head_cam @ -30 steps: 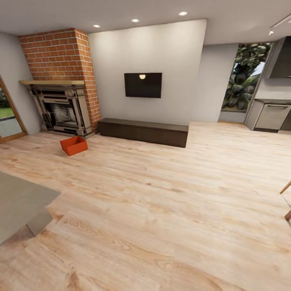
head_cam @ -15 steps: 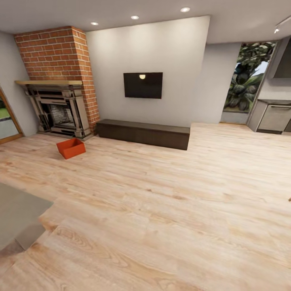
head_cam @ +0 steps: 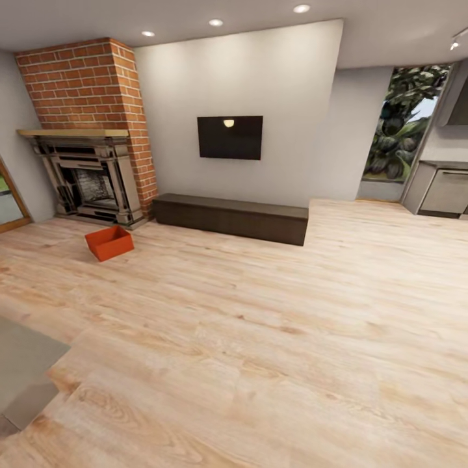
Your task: Move the two storage containers from the living room to the garage. In the garage, place one container on the floor and stack the other container on top of it (either order is fine).
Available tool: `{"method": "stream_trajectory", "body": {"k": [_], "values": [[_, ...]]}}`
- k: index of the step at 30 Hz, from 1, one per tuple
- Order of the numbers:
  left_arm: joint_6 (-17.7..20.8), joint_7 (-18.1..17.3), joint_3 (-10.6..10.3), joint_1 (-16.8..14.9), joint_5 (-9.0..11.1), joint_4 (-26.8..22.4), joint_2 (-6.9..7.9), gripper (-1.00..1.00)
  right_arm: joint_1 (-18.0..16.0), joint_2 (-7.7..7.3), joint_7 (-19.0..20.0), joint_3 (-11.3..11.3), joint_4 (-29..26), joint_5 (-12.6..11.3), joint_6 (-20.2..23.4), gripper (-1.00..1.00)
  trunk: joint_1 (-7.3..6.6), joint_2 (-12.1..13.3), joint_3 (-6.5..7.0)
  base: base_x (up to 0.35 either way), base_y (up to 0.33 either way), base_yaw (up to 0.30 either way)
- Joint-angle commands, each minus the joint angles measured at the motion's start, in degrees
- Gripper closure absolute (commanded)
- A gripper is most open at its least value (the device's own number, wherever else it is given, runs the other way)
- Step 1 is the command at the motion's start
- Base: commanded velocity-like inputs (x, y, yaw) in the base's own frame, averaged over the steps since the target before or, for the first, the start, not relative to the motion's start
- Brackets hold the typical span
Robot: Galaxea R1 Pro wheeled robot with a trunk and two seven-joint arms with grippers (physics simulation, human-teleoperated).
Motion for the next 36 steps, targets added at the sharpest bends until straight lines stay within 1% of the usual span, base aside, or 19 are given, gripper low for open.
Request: {"method": "stream_trajectory", "body": {"k": [1, 36], "values": [[-0.2, 0.13, 0.15, -0.04, 0.04, 0.07, -0.01, -1.0, -0.06, 0.05, -0.05, 0.48, 0.17, -0.51, -0.3, -1.0, 0.03, -0.02, -0.05, 0.323, 0.0, 0.0], [-0.2, 0.15, 0.15, -0.04, 0.04, 0.02, -0.03, -1.0, -0.06, 0.22, -0.05, 0.48, 0.17, -0.52, -0.3, -1.0, 0.03, -0.02, -0.05, 0.323, 0.0, 0.001]]}}
